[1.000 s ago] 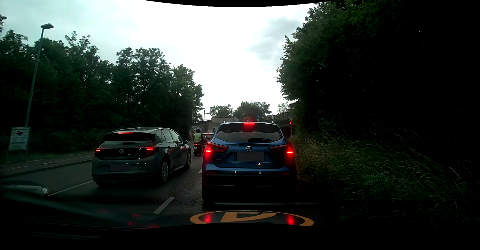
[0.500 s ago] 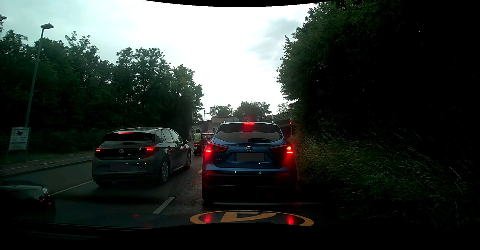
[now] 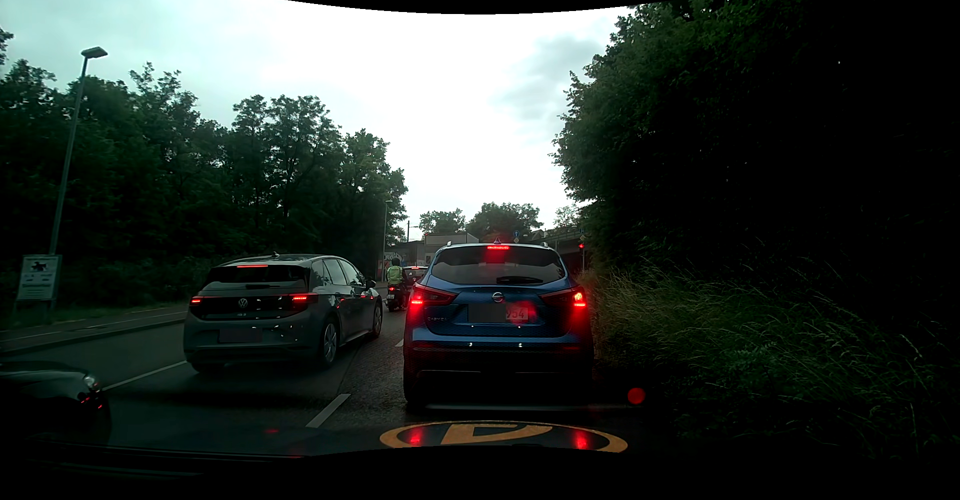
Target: Follow the waypoints while adhering to traffic rules and regulations
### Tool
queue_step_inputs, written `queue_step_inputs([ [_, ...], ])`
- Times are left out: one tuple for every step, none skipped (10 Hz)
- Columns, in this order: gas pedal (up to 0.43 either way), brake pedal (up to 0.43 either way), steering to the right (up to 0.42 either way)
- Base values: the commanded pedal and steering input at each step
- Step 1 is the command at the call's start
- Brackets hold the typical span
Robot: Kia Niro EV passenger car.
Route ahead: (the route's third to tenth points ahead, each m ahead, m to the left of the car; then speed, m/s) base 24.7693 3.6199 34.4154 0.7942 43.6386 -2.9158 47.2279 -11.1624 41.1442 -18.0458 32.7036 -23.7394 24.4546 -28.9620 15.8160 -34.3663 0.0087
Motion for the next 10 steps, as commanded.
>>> queue_step_inputs([
  [0.0, 0.268, -0.003],
  [0.0, 0.268, -0.003],
  [0.0, 0.262, -0.003],
  [0.0, 0.268, -0.003],
  [0.0, 0.268, -0.003],
  [0.0, 0.268, -0.003],
  [0.0, 0.262, -0.003],
  [0.0, 0.262, -0.003],
  [0.0, 0.268, -0.002],
  [0.0, 0.268, -0.003],
])
